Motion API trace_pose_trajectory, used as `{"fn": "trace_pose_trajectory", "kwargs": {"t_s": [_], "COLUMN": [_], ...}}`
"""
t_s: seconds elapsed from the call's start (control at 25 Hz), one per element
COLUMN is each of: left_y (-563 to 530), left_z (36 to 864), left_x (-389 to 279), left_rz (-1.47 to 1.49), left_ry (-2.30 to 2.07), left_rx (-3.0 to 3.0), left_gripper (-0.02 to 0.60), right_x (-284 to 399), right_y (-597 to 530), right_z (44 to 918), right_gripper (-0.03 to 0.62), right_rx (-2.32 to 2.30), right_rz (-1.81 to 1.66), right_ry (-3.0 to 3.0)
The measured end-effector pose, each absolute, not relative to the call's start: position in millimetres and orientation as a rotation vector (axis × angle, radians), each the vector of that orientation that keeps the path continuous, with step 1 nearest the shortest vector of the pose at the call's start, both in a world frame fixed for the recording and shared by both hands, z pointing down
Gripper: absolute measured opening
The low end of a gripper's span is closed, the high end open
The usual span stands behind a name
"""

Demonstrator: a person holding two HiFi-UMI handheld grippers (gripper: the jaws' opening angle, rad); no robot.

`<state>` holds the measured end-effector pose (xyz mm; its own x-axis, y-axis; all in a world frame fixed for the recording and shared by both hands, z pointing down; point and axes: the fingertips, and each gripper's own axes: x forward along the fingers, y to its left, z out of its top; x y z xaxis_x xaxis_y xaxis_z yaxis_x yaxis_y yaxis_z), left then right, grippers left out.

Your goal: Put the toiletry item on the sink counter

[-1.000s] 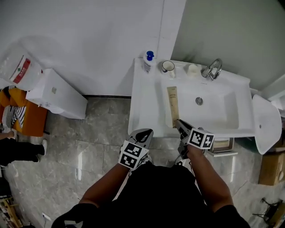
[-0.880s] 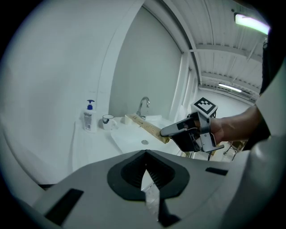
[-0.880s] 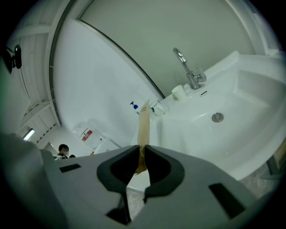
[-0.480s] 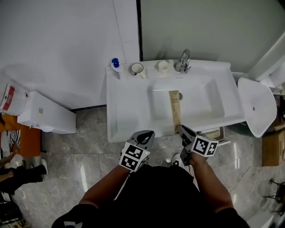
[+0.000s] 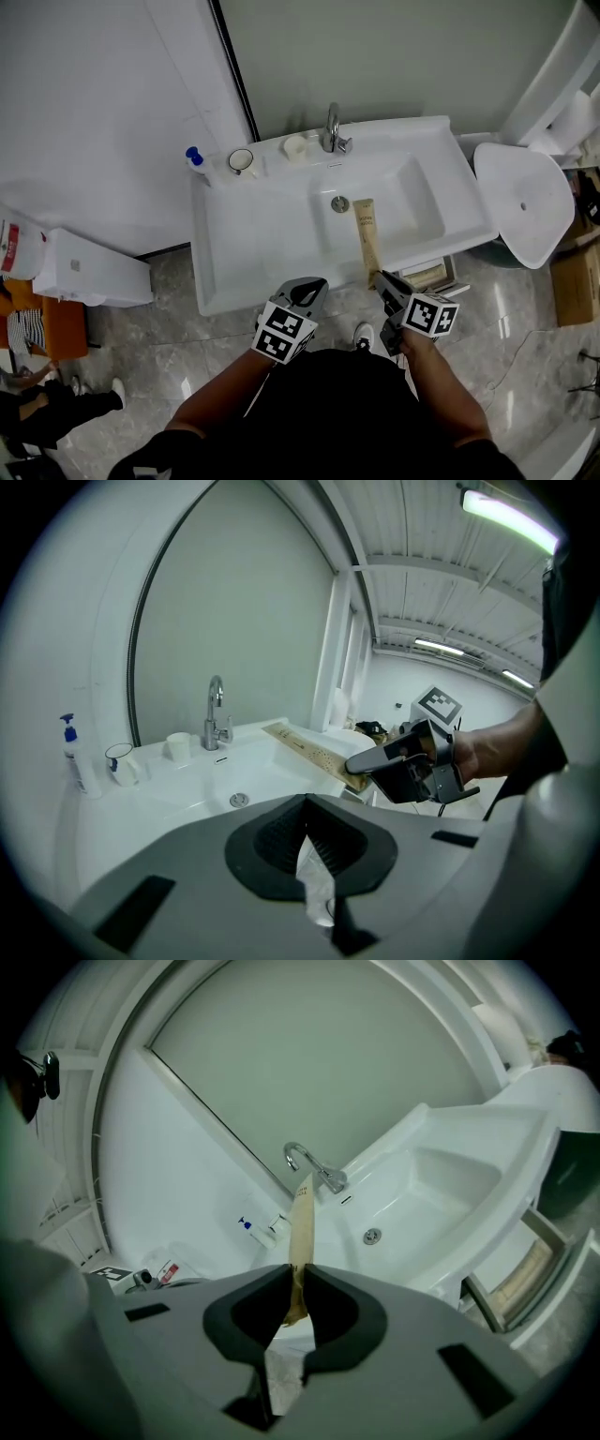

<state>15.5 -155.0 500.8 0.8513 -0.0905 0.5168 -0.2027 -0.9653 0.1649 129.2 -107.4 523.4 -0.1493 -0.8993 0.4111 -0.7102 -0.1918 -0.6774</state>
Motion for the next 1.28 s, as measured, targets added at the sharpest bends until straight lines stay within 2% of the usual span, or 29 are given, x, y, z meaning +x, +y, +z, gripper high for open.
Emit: {"fn": "trace_pose_trajectory", "kwargs": {"t_s": [0.8, 1.28], "left_y": [-93, -58], "left_z": [527, 545], "left_x": [135, 191], "left_rz": [0.898, 0.97], "left_ry": [-0.034, 0.014], "left_rx": [2.829, 2.814], "left_gripper": [0.0, 0.0], "right_x": [284, 364], "right_y": [24, 151], "right_z": [580, 659], "right_gripper": [0.035, 0.035], "right_rx": [-2.026, -2.085], "right_rz": [-1.255, -1.357], "right_ry": [1.349, 0.93]}}
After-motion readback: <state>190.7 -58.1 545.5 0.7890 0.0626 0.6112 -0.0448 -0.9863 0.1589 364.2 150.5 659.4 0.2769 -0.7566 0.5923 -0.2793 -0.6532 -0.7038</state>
